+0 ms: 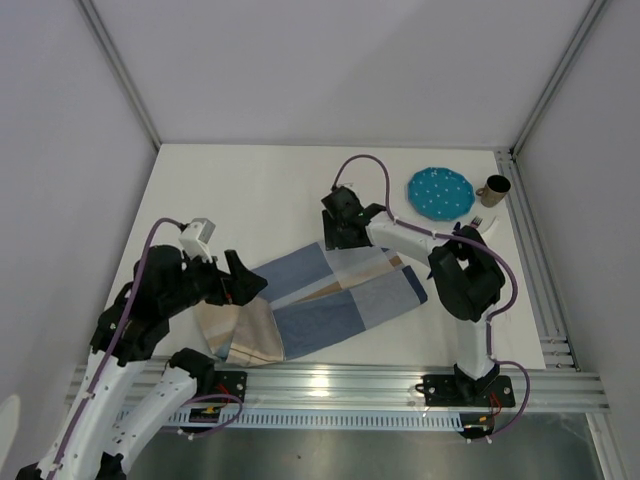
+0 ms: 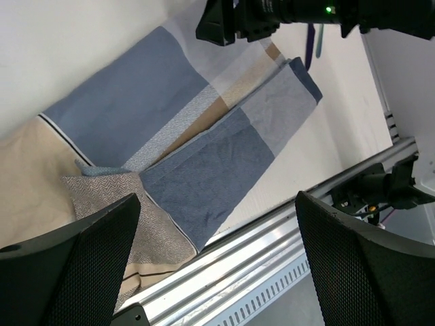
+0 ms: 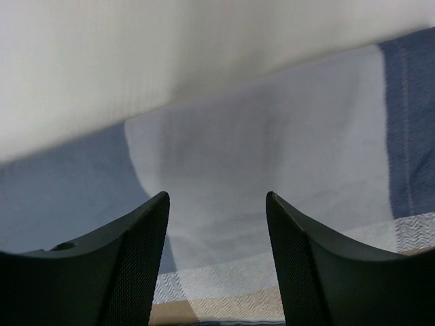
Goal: Set the dinner table for one person
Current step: Flatten out the napkin at the center of the board.
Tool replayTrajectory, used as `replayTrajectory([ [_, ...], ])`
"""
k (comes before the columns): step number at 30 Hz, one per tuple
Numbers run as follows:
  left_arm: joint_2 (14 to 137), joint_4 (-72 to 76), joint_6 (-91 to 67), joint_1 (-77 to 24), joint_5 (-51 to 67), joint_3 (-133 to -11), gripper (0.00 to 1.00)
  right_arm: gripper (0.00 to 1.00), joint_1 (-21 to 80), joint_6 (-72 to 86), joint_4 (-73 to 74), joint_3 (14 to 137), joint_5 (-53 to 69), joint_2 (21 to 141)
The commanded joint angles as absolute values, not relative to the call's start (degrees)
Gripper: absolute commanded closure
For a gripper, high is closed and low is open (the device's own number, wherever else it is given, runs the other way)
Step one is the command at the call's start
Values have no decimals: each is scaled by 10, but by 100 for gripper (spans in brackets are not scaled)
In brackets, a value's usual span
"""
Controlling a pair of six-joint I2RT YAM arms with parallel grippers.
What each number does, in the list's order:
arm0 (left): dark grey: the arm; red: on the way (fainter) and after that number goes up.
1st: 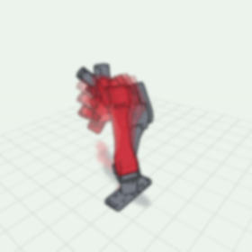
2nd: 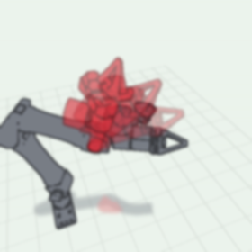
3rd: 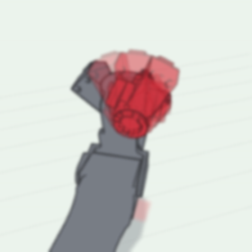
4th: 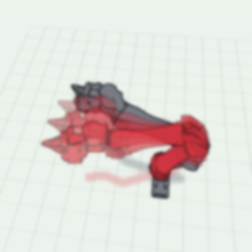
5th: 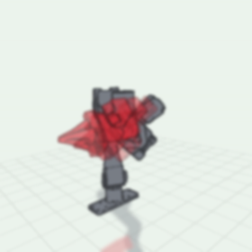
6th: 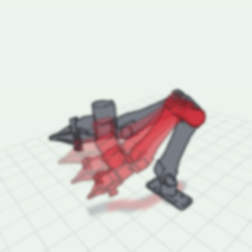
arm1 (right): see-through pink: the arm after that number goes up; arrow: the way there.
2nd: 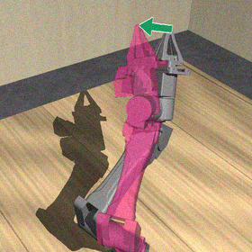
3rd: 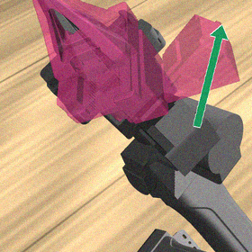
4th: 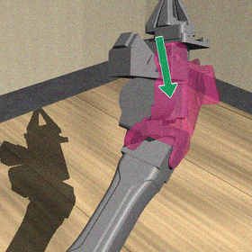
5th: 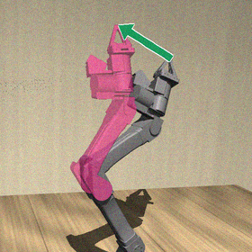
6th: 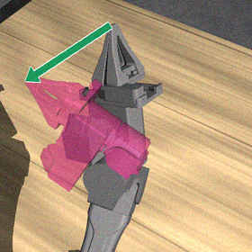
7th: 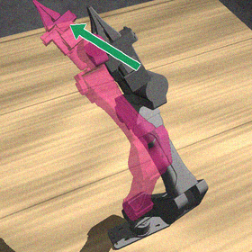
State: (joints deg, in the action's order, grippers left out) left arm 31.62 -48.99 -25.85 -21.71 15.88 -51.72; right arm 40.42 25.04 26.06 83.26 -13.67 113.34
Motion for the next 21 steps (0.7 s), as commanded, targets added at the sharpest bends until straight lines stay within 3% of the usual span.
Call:
replayTrajectory([
  [1,335,-472,-252,-219,132,-530,1,38,413,269,286,841,-120,1139],
  [11,375,-452,-241,-219,107,-537,1,52,412,267,334,961,-100,1274],
  [21,397,-404,-254,-218,108,-518,1,57,356,261,406,1228,-105,1453],
])
